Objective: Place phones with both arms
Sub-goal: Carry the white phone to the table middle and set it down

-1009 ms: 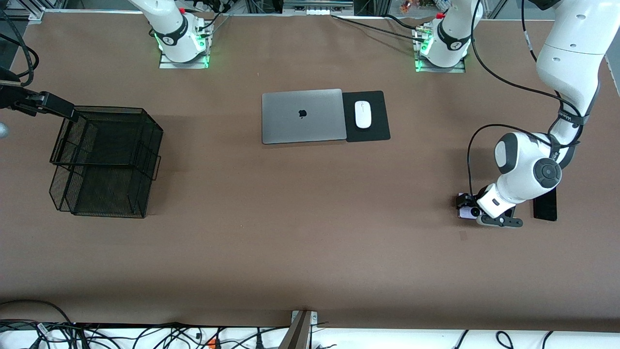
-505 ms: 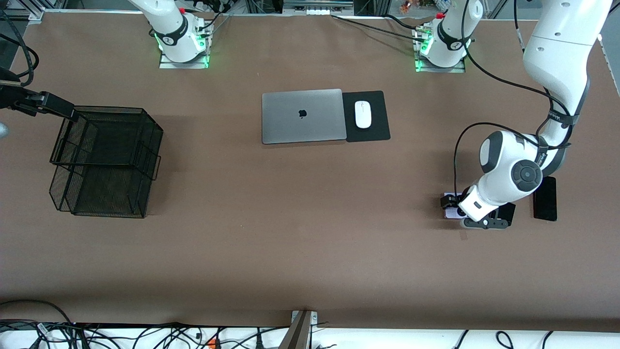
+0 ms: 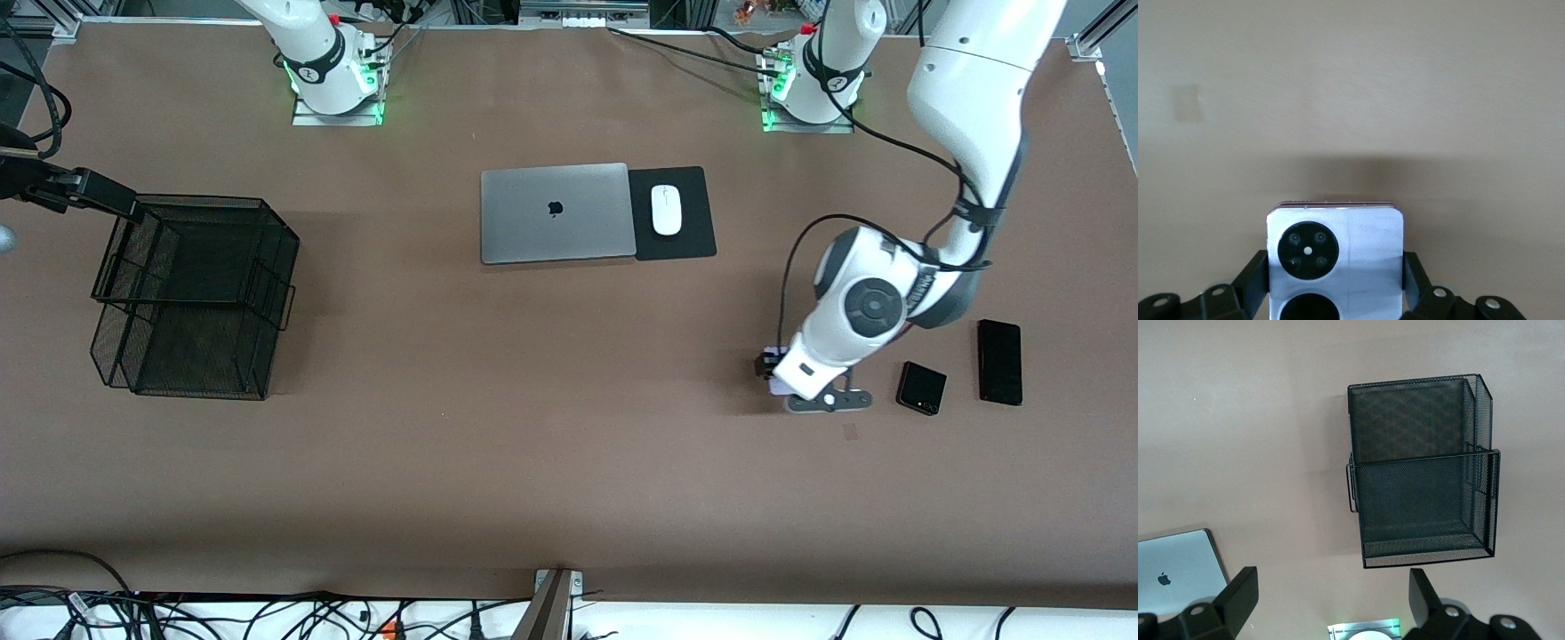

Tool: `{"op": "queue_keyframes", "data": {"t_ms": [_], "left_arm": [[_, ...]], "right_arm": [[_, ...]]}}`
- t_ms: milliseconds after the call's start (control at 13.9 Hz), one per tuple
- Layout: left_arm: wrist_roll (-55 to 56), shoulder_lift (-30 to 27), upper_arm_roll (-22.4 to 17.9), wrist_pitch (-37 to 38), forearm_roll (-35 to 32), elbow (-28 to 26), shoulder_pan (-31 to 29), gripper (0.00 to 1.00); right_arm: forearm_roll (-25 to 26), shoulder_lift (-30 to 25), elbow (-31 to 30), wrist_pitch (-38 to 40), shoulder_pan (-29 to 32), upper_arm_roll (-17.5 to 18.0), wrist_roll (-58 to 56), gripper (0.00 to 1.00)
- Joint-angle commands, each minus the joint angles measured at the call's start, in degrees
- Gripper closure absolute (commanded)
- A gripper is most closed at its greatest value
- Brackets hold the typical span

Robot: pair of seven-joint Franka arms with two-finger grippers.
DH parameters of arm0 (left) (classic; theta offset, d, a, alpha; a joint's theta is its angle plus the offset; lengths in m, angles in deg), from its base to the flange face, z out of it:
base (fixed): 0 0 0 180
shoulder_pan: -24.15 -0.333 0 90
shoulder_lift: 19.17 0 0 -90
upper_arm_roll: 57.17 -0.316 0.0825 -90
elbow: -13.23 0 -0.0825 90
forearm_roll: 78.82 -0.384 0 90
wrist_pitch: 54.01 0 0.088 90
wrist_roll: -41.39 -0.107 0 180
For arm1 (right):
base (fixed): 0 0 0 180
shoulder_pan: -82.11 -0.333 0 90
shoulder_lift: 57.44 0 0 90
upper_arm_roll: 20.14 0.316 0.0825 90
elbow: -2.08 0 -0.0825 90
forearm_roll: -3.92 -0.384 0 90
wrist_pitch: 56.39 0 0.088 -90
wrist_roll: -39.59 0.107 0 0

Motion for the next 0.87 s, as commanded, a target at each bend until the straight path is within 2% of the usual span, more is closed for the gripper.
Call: {"op": "queue_keyframes", "data": {"t_ms": [0, 216, 505, 793], "left_arm": [[7.22, 0.35, -0.38, 1.36, -1.66, 1.63, 4.79, 0.52], [12.25, 1.66, -0.29, 1.45, -1.31, 2.42, 9.46, 0.54], [14.89, 5.61, -0.12, 5.13, -0.08, 9.79, 14.20, 0.54], [16.55, 9.39, -0.20, 6.63, 5.45, 16.30, 21.05, 0.54]], "right_arm": [[0.23, -0.39, -0.12, 0.27, -0.09, -0.11, -0.01, 0.00], [0.23, -0.39, -0.12, 0.27, -0.09, -0.19, -0.01, 0.00], [0.23, -0.39, -0.21, 0.27, -0.09, -0.19, -0.01, 0.00], [0.23, -0.39, -0.12, 0.27, -0.09, -0.19, -0.01, 0.00]]}}
